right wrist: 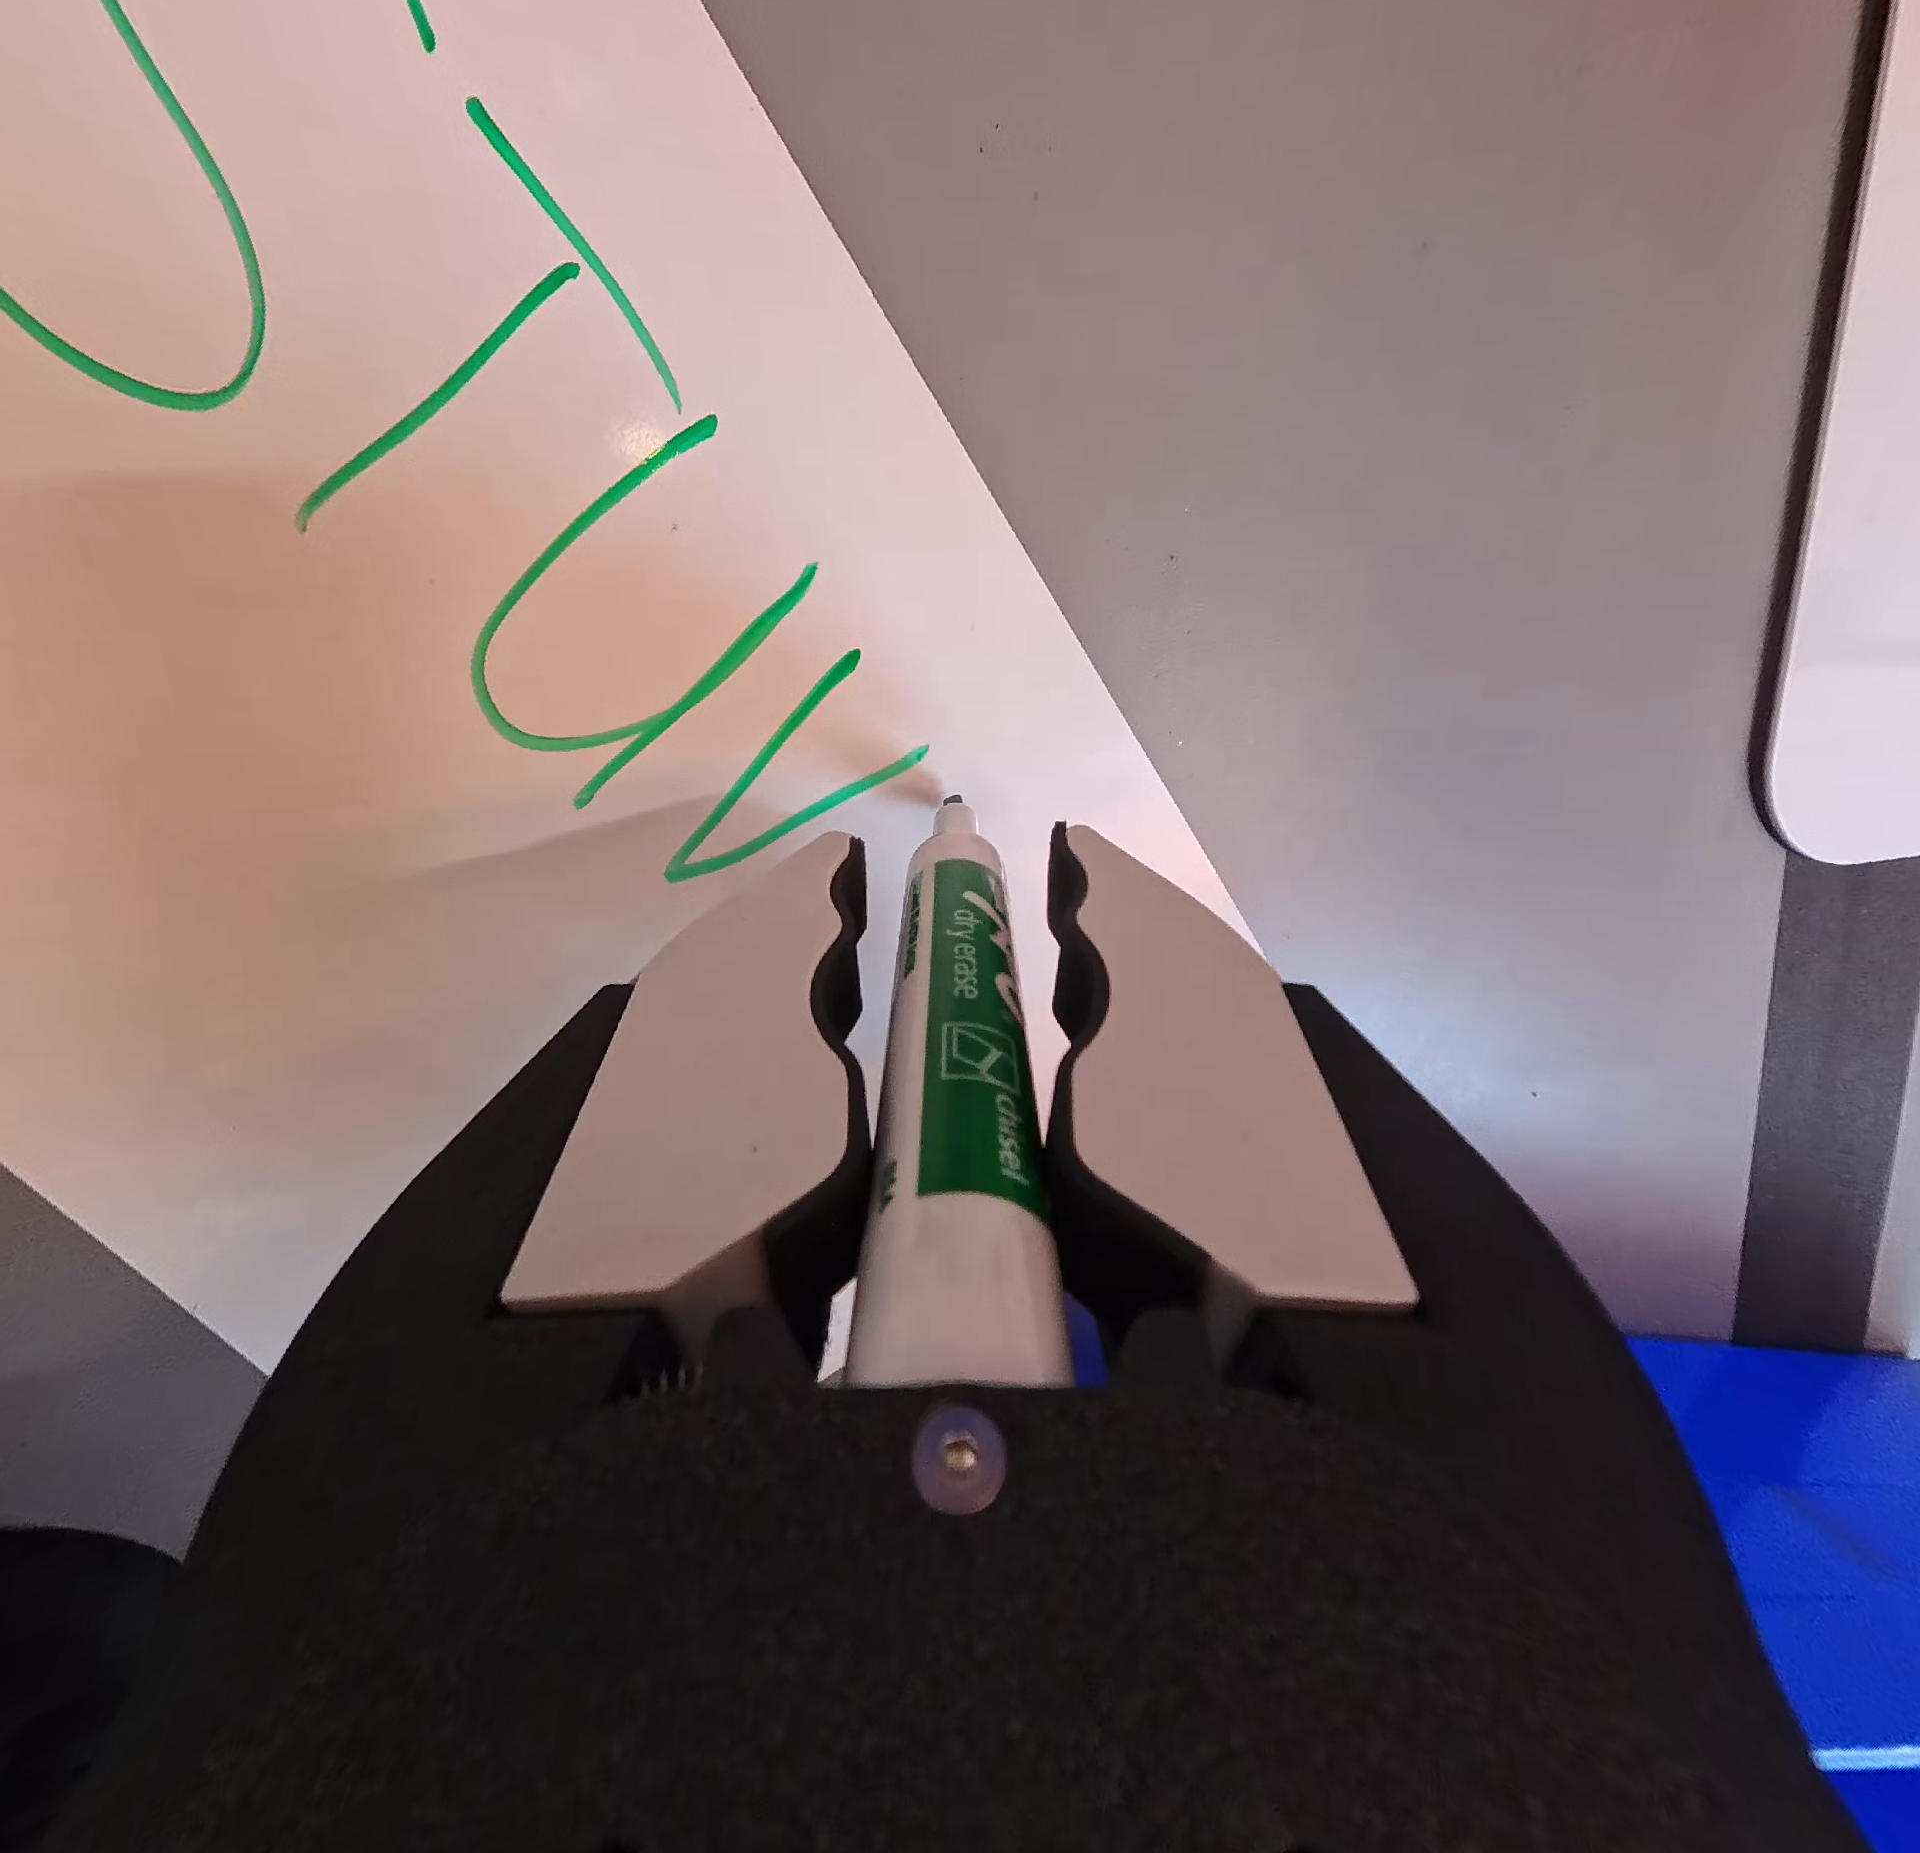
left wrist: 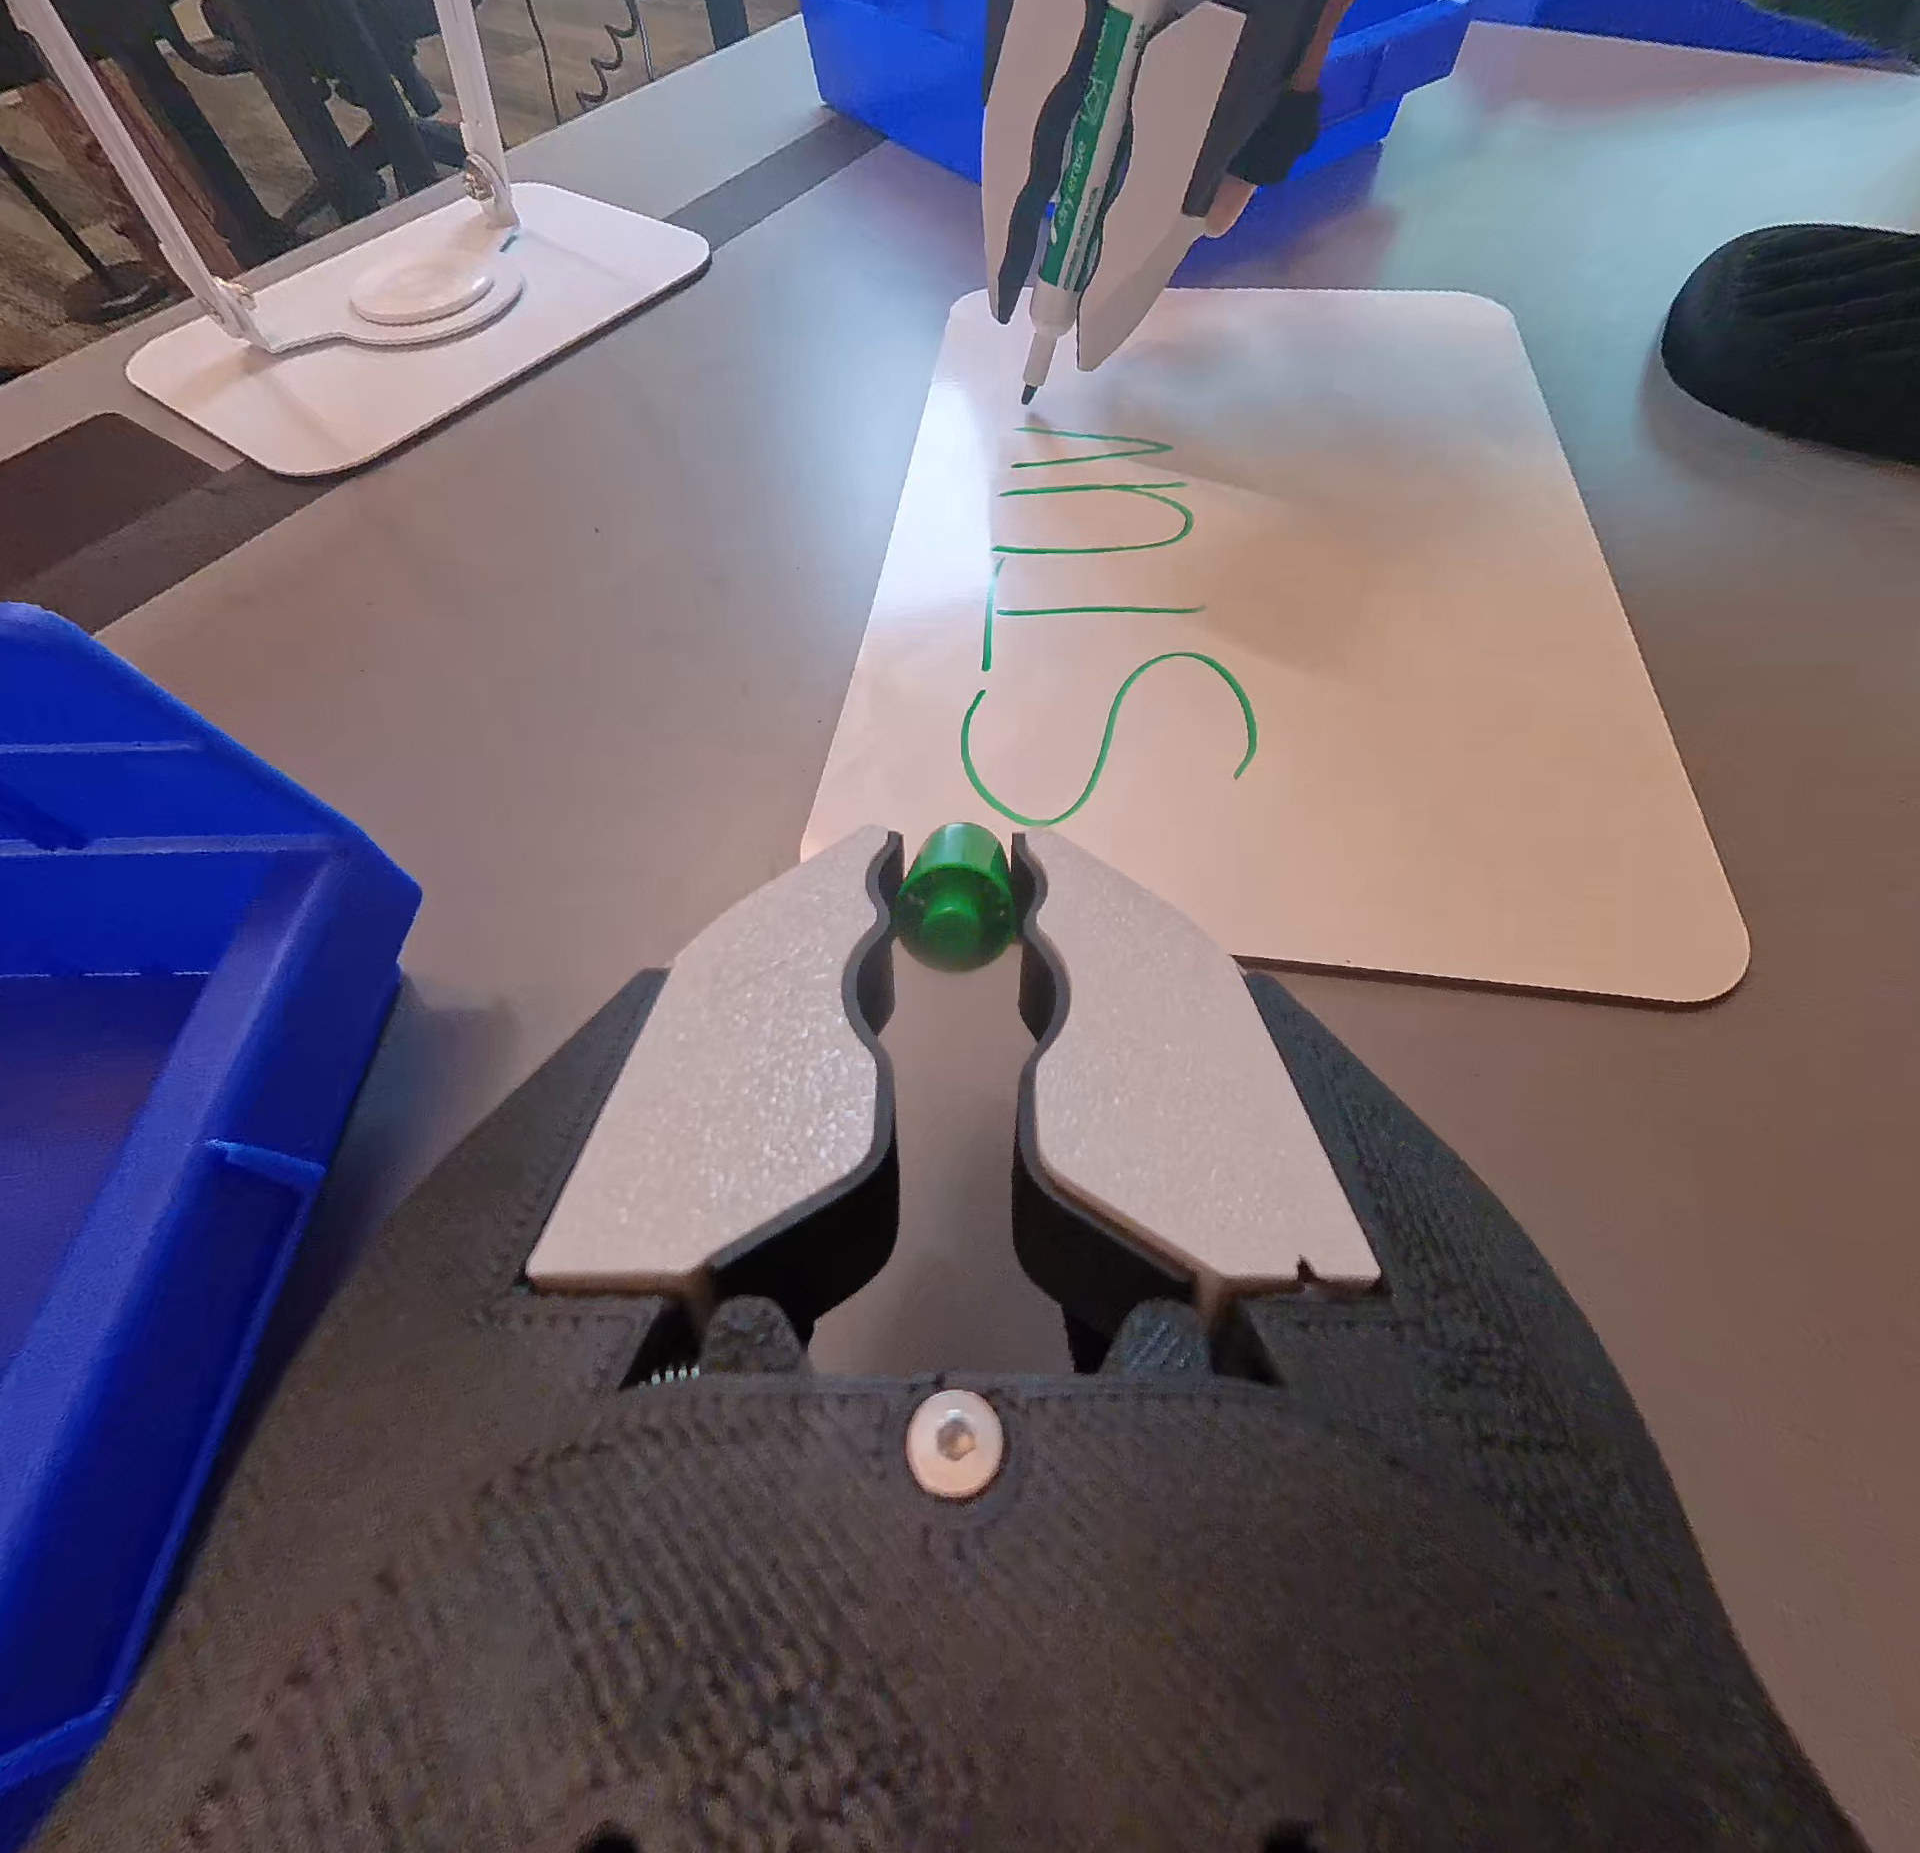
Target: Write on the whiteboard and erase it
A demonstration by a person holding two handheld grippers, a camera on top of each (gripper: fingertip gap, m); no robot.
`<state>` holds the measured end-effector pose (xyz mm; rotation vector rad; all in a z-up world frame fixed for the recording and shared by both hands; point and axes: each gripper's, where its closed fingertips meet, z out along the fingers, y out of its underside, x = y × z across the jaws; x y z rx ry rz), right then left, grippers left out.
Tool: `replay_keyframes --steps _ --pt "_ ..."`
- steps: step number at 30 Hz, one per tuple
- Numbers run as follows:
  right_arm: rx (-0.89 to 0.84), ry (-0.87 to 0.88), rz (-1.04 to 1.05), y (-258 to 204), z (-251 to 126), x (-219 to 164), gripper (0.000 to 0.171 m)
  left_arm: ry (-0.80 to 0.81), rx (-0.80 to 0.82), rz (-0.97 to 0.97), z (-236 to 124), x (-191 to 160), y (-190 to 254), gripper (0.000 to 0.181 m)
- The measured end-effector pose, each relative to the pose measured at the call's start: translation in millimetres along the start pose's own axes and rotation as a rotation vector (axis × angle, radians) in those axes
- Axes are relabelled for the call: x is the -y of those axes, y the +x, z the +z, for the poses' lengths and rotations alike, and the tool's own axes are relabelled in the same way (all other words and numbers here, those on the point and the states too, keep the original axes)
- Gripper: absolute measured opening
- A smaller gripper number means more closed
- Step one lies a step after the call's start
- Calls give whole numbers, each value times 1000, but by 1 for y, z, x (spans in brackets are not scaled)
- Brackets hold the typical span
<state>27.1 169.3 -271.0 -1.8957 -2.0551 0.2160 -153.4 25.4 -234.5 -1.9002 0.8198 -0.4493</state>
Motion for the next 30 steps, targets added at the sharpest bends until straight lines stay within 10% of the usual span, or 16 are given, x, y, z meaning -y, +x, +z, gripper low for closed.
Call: replay_keyframes --steps 30 --pt "28 -31 14 -31 -8 -21 34 -5 -3 11 0 0 2 20"
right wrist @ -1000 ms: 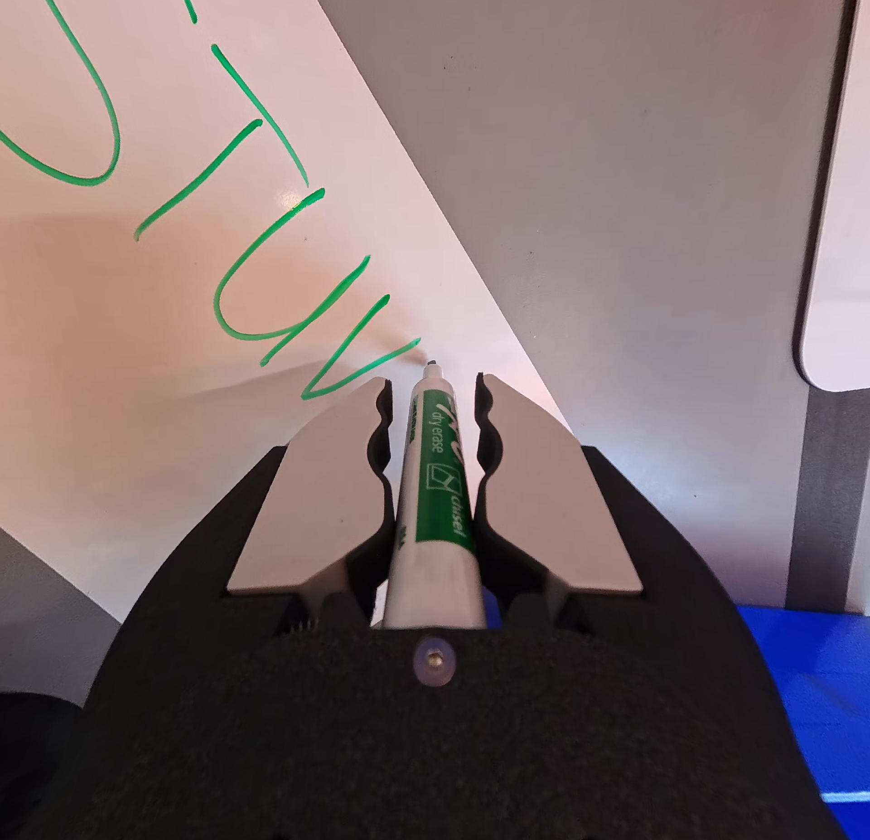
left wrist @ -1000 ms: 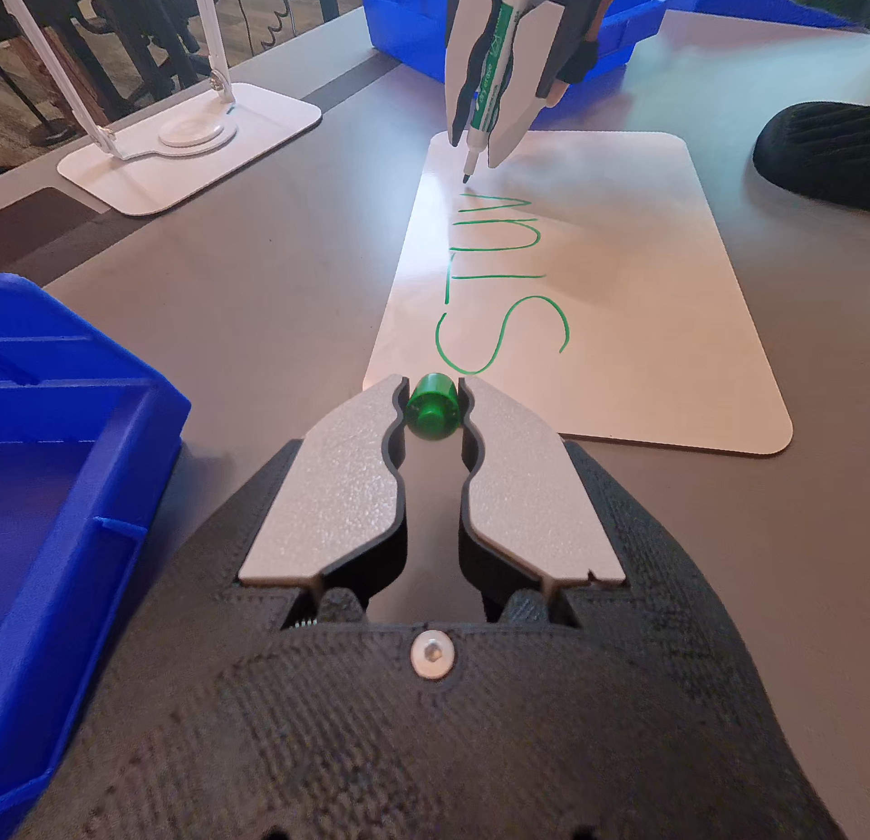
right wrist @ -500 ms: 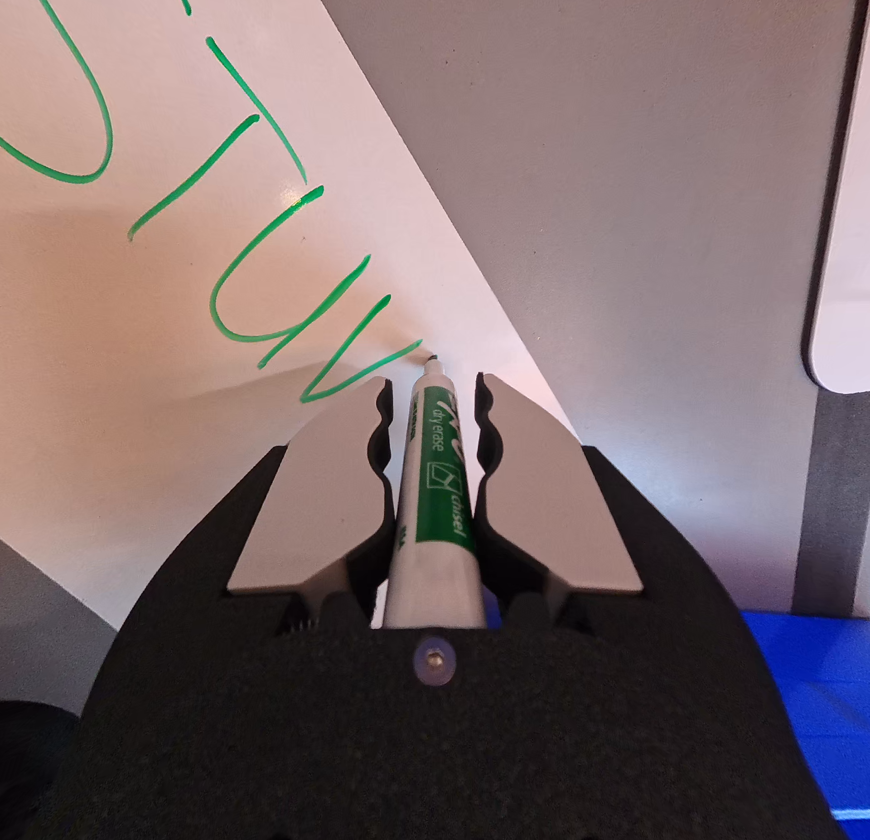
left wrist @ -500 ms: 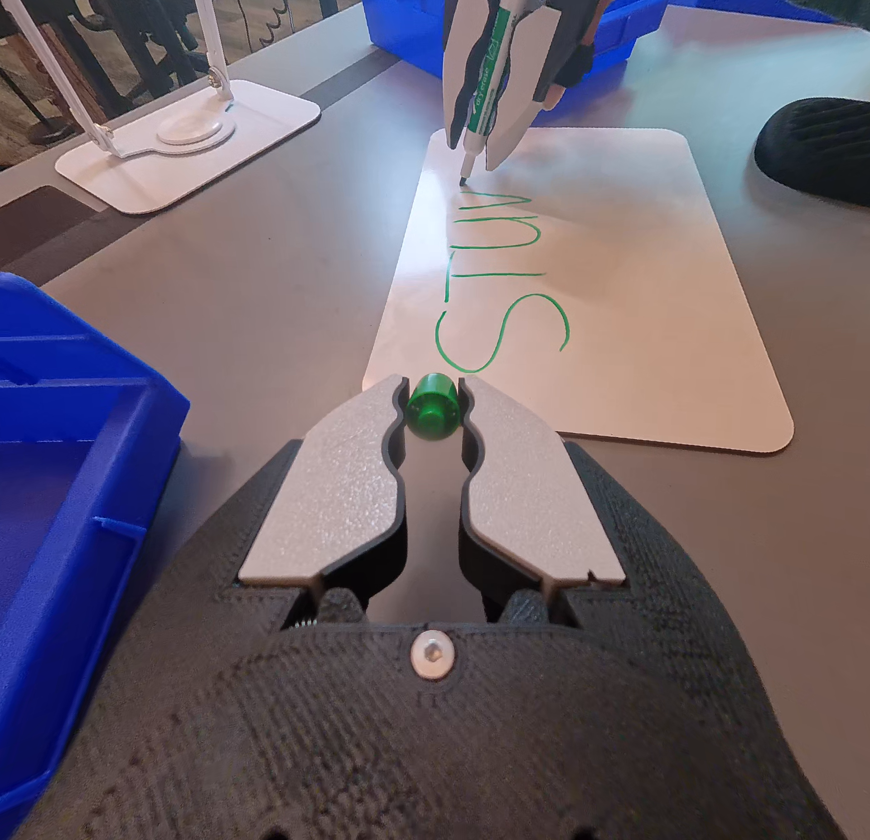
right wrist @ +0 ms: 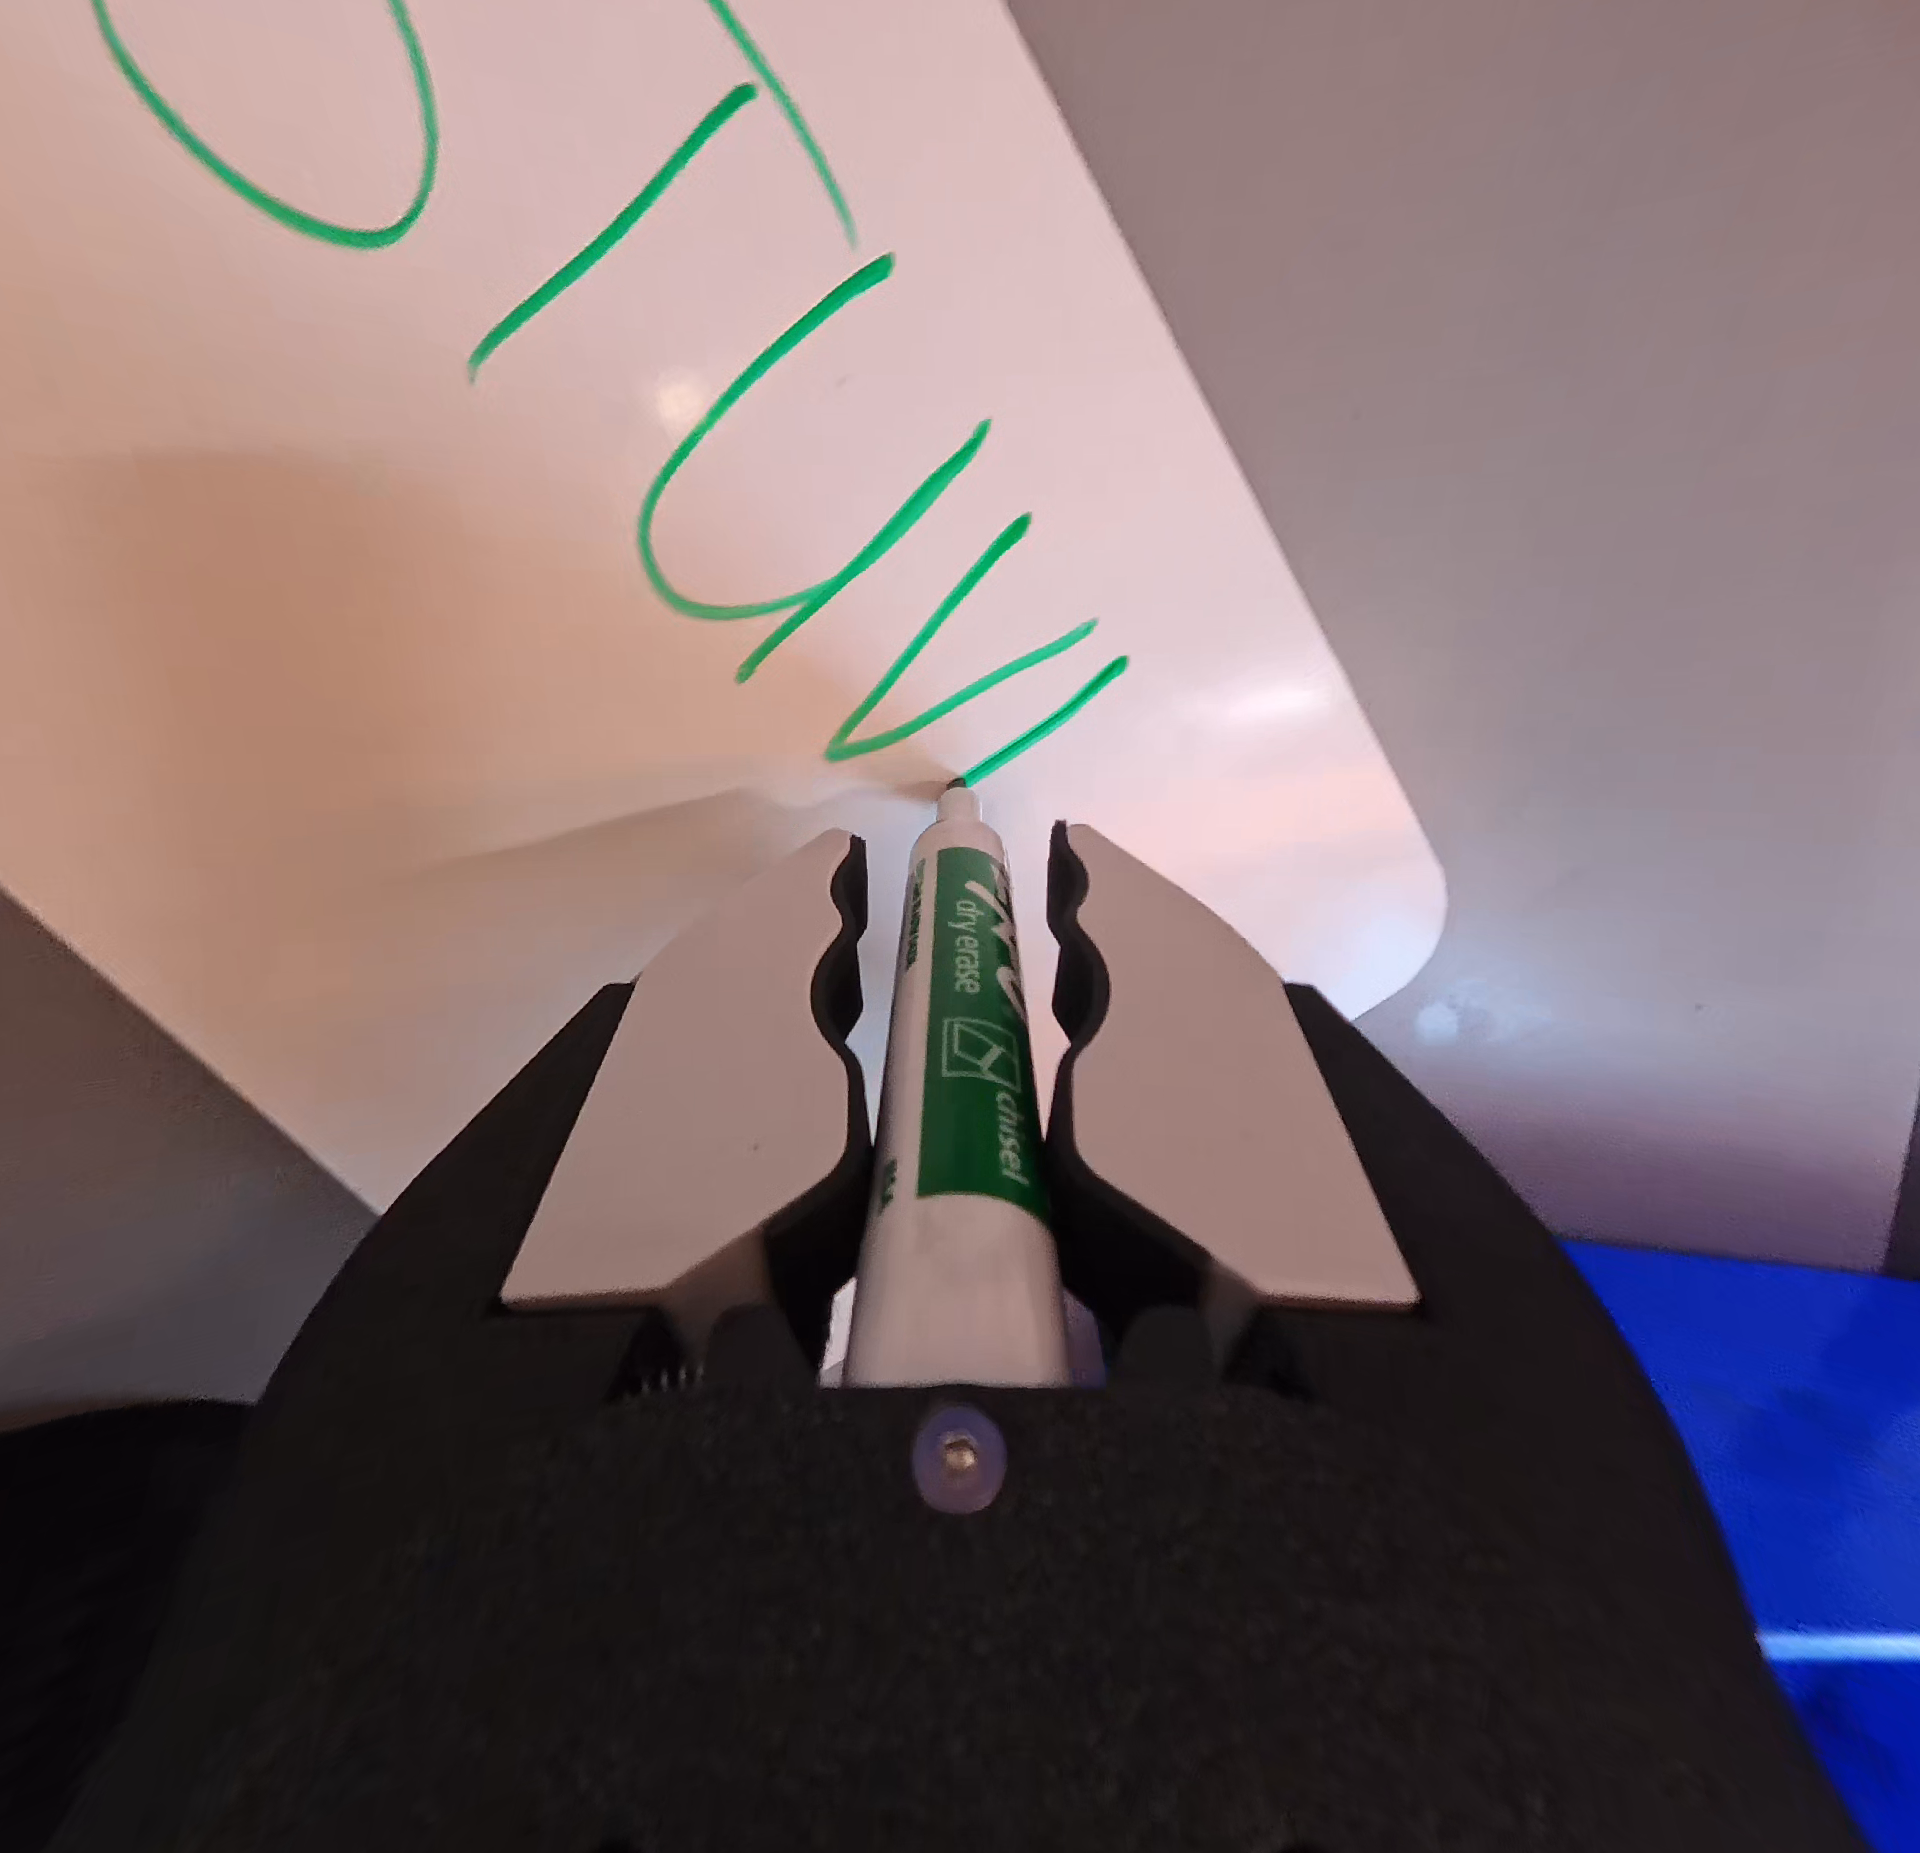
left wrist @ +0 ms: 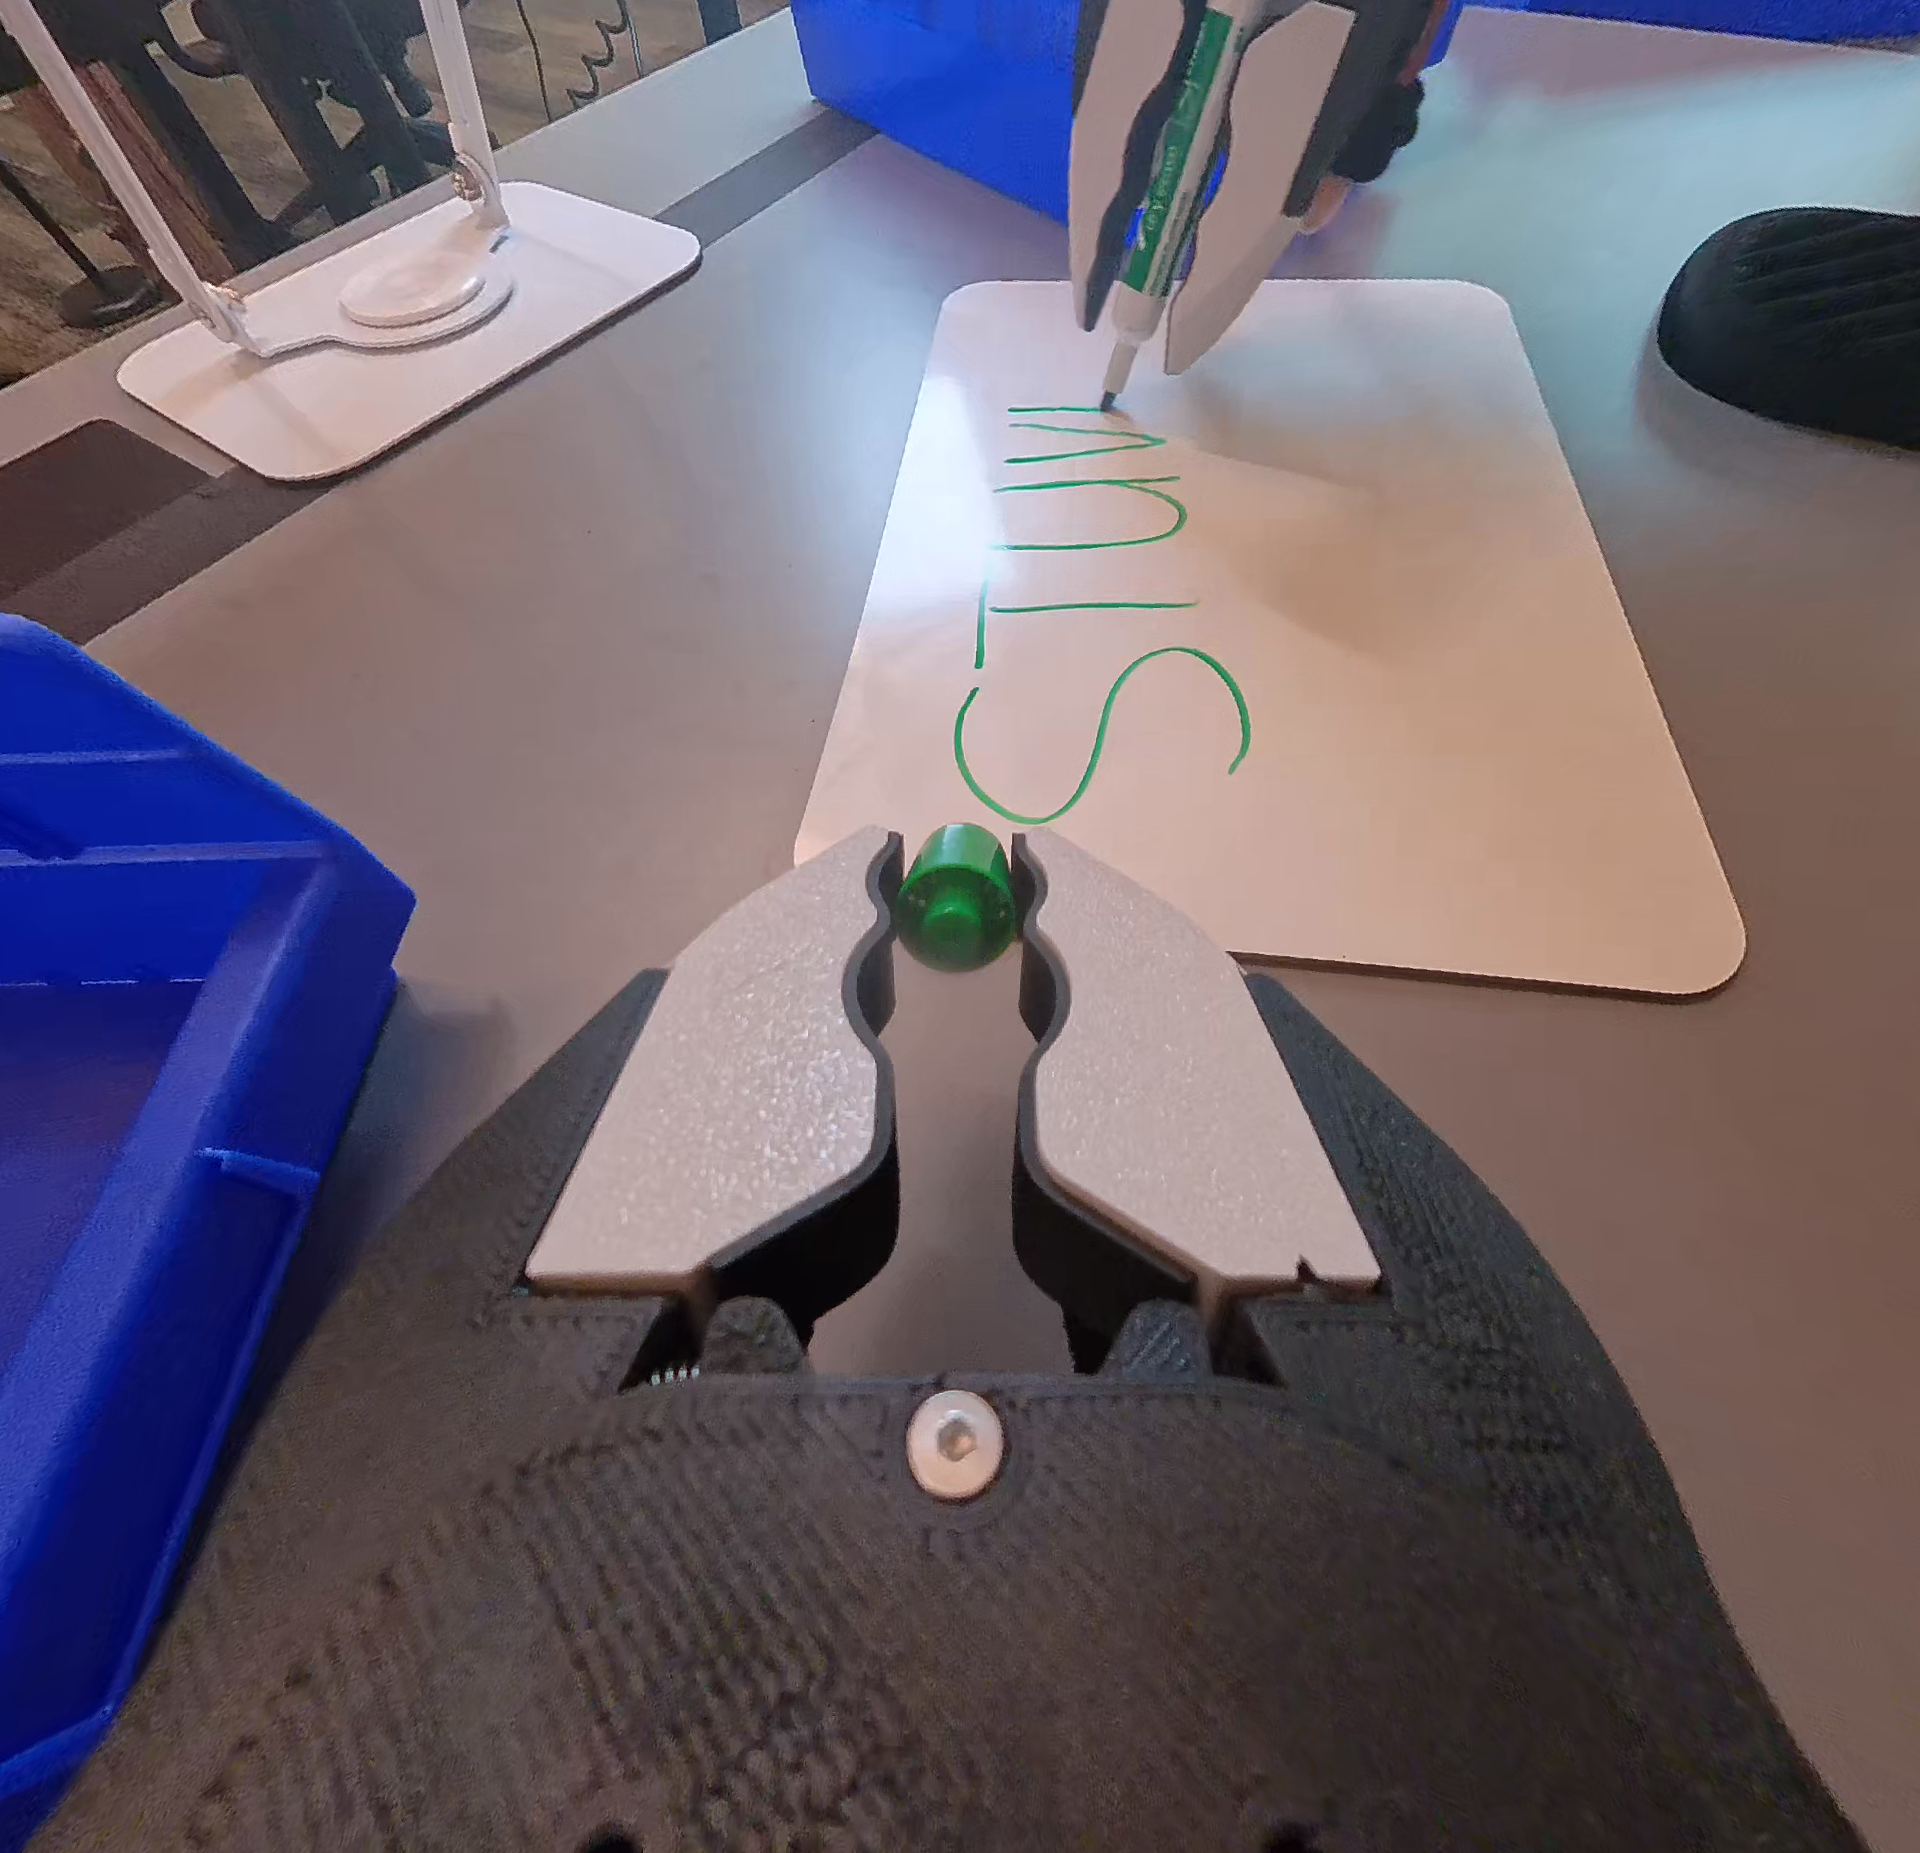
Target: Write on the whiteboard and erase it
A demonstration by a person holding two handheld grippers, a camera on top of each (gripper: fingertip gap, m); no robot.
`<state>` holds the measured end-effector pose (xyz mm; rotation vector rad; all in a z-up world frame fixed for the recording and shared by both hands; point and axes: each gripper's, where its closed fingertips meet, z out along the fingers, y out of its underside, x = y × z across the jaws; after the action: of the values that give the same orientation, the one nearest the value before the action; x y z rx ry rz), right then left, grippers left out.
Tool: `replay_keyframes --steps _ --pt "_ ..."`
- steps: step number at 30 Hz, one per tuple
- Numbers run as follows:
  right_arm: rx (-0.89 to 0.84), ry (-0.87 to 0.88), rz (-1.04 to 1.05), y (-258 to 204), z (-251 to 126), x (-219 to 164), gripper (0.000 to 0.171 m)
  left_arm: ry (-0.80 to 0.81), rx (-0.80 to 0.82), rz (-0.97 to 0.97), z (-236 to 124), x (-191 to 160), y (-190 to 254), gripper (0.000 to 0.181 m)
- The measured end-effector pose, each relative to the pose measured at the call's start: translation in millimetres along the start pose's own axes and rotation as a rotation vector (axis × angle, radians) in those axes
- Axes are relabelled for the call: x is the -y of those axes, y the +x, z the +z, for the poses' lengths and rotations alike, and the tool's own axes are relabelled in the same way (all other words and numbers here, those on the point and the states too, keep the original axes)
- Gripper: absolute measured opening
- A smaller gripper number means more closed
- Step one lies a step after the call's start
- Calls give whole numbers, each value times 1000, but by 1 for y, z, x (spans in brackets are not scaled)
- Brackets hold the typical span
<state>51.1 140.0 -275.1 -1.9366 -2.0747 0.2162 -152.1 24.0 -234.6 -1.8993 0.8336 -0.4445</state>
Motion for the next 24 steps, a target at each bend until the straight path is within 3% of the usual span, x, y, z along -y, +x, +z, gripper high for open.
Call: replay_keyframes --steps 7,17,24 --pt "5 -33 -9 -13 -5 -10 34 2 -2 1 0 1 1 20" --pt "-85 -46 -29 40 6 5 34 0 1 -7 0 0 -2 19" --pt "-39 -82 -13 12 -4 -16 34 2 -8 -6 0 0 0 19"
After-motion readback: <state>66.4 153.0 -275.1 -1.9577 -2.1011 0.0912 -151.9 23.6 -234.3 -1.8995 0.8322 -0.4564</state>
